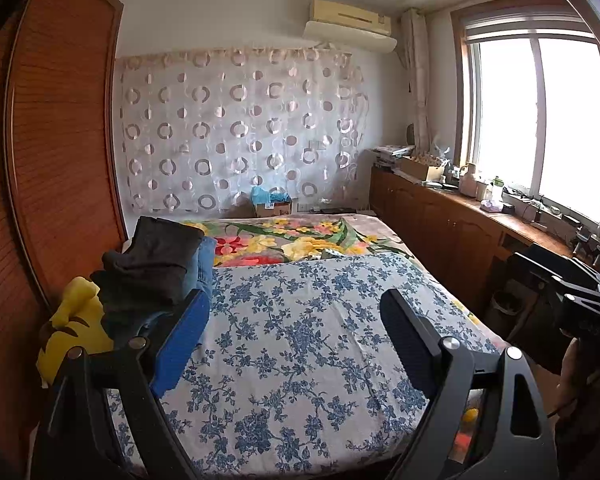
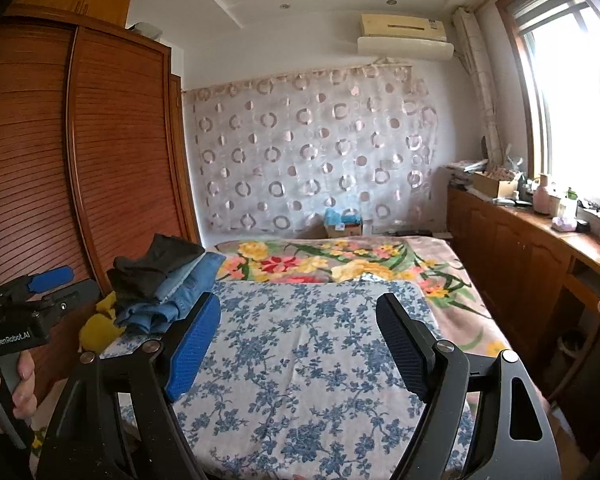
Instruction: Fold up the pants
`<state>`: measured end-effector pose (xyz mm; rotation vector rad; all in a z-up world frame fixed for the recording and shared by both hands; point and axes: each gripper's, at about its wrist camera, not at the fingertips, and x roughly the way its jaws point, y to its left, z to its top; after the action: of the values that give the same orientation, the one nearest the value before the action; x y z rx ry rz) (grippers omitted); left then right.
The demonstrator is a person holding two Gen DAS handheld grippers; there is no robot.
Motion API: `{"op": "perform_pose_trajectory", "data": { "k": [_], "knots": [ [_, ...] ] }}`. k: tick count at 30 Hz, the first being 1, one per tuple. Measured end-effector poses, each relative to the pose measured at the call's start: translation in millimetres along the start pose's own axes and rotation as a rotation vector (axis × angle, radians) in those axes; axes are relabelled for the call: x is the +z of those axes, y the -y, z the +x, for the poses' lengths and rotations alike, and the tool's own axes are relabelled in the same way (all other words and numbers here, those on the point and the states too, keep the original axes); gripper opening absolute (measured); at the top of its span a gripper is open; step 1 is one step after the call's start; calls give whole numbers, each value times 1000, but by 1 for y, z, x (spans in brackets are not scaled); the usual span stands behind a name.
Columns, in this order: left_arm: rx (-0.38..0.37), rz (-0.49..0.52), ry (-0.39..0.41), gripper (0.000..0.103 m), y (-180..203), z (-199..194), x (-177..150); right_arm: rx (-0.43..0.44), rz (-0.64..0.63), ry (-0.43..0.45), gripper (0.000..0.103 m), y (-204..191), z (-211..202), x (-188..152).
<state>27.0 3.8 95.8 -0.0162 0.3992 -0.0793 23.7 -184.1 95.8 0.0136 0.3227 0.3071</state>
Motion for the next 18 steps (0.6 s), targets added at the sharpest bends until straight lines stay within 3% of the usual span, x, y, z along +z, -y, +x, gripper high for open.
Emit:
{"op": "perform_pose_trajectory", "data": {
  "k": [18],
  "knots": [
    [8,2,-2,88,2,-4,-2,-6,-6,0,82,1,-2,-3]
  ]
}}
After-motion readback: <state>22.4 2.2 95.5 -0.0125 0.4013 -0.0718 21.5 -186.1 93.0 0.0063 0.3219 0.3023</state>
